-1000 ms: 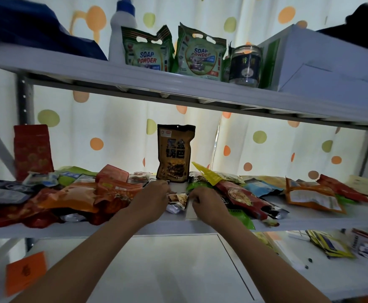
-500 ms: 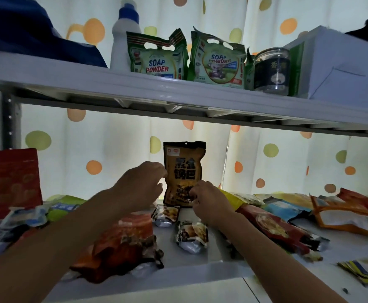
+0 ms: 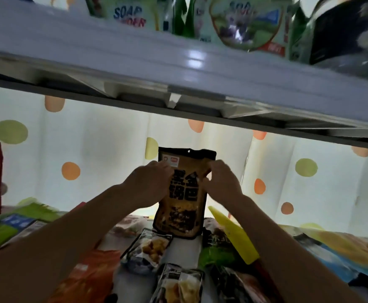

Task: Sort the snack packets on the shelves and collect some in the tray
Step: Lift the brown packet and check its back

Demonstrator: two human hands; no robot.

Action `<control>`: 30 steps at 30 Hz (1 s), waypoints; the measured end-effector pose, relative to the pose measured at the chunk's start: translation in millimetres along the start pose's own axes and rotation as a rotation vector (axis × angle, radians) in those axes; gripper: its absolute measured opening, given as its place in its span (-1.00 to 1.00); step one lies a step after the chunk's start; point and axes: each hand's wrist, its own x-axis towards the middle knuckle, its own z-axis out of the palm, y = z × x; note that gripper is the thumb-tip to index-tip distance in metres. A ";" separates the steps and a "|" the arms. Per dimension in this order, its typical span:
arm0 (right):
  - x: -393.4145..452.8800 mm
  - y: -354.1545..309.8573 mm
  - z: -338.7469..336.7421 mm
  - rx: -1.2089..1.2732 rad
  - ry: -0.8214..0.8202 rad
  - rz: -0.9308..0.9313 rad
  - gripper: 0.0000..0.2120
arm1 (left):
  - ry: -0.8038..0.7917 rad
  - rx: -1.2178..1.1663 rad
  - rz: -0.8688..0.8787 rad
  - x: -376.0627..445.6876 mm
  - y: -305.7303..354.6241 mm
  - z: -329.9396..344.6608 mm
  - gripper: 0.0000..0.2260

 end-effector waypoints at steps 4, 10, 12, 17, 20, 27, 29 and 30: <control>30.9 20.5 15.1 0.165 0.059 0.158 -0.51 | 0.025 -0.036 -0.047 23.9 -3.4 18.2 -0.79; 51.6 34.8 23.8 0.482 -0.024 0.302 -0.67 | -0.080 -0.254 -0.380 44.7 -21.3 40.5 -0.60; 51.4 35.3 22.7 0.537 -0.030 0.299 -0.75 | -0.211 -0.347 -0.469 46.5 -24.2 48.1 -0.60; 39.7 27.2 27.3 0.675 -0.020 0.343 -0.83 | -0.337 -0.498 -0.461 45.2 -23.0 68.5 -0.53; 38.7 20.4 30.4 0.742 0.002 0.391 -0.84 | -0.234 -0.589 -0.497 46.7 -22.4 71.7 -0.50; 44.5 1.9 24.5 0.800 0.115 0.369 -0.78 | -0.099 -0.768 -0.637 41.6 -36.6 75.0 -0.72; 46.0 -6.7 20.9 0.788 0.147 0.320 -0.77 | -0.068 -0.913 -0.671 39.7 -46.6 70.0 -0.82; 47.2 -10.8 18.0 0.788 0.161 0.308 -0.77 | -0.044 -0.984 -0.675 39.4 -52.1 65.7 -0.86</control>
